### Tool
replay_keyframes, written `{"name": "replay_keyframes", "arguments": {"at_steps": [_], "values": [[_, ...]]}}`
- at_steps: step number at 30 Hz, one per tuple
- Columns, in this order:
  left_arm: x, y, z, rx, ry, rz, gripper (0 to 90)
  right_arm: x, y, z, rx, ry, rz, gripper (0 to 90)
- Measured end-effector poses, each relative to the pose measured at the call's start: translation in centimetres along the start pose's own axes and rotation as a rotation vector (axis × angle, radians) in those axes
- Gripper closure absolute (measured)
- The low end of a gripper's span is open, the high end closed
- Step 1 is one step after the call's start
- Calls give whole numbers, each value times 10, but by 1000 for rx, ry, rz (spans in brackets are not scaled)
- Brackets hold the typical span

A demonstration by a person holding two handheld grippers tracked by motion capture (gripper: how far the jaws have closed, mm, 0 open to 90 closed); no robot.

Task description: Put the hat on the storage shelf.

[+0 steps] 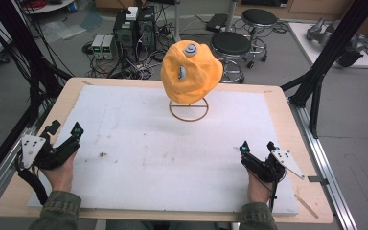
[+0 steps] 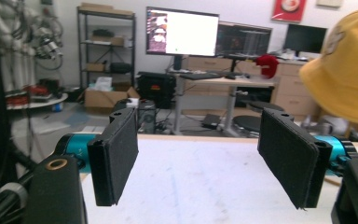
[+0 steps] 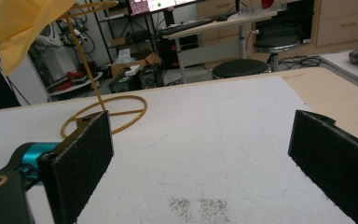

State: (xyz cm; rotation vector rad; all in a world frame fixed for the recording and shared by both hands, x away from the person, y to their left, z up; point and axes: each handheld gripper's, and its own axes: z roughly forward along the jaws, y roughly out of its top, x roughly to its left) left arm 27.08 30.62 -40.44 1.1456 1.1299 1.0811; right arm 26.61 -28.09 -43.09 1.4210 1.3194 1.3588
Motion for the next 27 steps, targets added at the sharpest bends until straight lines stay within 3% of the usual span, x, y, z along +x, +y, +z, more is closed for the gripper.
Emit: {"name": "replay_keyframes", "arguments": {"at_steps": [5,17,23,27], "values": [[11,-8,-8,14,41,-10,291,0,0,1,9,-2,-4,53],[28,-14,-25,0,95,-19,295,-1,-1,0,26,-12,-18,53],[33,-17,-28,31,92,-30,294,-1,-1,-3,21,-11,-11,54],[32,-21,-28,68,84,-8,294,-2,-1,-2,22,-1,1,54]]}}
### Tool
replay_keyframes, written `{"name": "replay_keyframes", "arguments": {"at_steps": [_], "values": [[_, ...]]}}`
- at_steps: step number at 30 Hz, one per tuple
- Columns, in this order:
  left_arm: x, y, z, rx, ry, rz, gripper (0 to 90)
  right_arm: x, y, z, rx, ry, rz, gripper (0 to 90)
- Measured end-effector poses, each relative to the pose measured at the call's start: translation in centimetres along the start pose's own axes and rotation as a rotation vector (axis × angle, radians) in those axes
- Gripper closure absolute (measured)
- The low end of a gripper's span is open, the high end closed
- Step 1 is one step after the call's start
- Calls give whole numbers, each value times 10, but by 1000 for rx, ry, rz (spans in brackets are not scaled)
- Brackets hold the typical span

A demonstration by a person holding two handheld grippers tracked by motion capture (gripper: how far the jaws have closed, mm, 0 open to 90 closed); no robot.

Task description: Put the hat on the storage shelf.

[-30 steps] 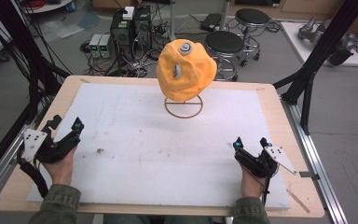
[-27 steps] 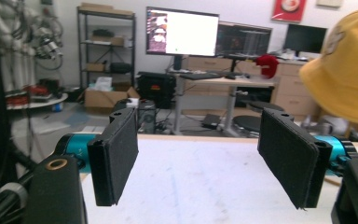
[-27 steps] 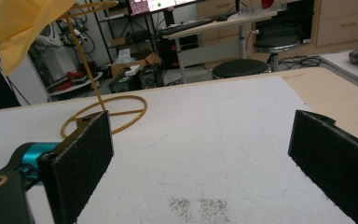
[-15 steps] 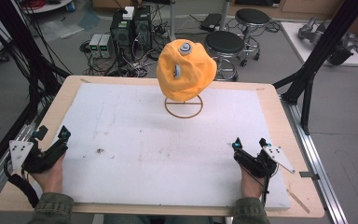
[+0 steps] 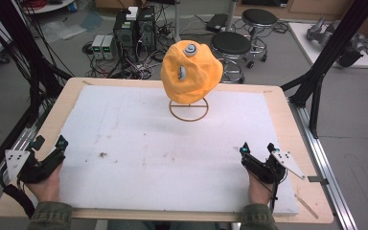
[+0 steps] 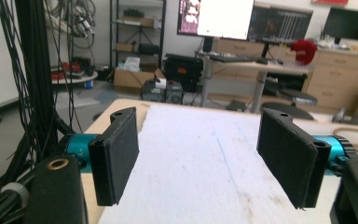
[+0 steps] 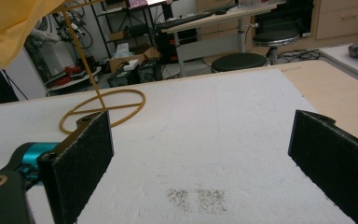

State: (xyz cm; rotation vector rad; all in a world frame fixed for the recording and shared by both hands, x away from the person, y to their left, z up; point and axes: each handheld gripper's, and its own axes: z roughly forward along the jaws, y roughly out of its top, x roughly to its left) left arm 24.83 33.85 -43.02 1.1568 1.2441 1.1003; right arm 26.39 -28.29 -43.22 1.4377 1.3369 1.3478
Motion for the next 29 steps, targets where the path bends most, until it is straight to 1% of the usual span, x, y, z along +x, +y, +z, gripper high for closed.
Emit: {"name": "replay_keyframes", "arguments": {"at_steps": [2,4,7,11,14,16,17,21,26,29], "values": [[-1,-1,-1,7,-4,16,295,0,0,0,-6,8,5,54],[-2,-1,-1,13,-8,15,295,-1,0,1,-4,10,1,54],[-3,-2,-2,14,-12,2,295,-1,0,1,1,13,5,54],[-5,-3,-1,18,-27,-1,295,-1,0,1,2,13,7,54],[-6,-5,1,21,-37,-13,296,-1,0,1,4,12,5,54],[-7,-7,3,32,-45,-10,296,0,0,1,12,13,14,54],[-8,-7,3,31,-47,-11,296,-1,0,2,11,14,7,54],[-9,-7,4,34,-54,-4,296,-2,-1,3,13,13,6,54],[-10,-8,4,35,-57,-8,296,-1,-1,4,22,16,11,54],[-9,-8,5,39,-57,-8,296,-2,-1,5,20,17,4,54]]}}
